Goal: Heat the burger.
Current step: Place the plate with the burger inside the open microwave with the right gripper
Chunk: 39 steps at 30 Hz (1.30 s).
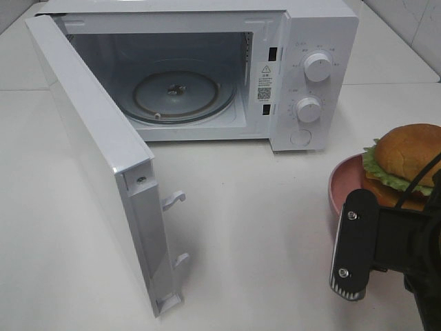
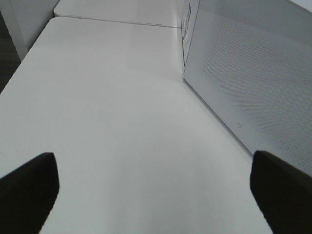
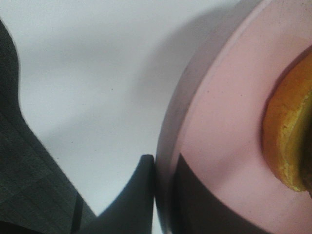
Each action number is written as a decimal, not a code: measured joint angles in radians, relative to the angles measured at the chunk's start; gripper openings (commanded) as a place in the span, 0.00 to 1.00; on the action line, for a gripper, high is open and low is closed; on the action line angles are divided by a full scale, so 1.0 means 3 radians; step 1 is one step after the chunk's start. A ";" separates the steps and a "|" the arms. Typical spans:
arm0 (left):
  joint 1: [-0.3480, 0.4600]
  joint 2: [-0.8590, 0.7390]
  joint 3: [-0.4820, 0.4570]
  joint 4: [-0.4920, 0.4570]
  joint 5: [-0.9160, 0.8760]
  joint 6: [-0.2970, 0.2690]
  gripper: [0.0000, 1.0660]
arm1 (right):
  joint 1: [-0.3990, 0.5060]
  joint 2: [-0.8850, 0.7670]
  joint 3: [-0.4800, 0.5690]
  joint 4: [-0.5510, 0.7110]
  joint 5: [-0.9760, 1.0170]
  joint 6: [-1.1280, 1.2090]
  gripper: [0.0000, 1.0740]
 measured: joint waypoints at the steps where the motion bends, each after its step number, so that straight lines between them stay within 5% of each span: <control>1: 0.0000 0.0000 0.0000 0.0000 0.0000 0.0000 0.94 | 0.0000 0.0000 0.0000 0.0000 0.0000 0.0000 0.02; 16: 0.0000 0.0000 0.0000 0.0000 0.0000 0.0000 0.94 | 0.0000 0.0000 0.0007 -0.0593 -0.0563 -0.0323 0.02; 39: 0.0000 0.0000 0.0000 0.0000 0.0000 0.0000 0.94 | 0.0000 0.0010 0.0020 -0.0740 -0.1300 -0.1453 0.01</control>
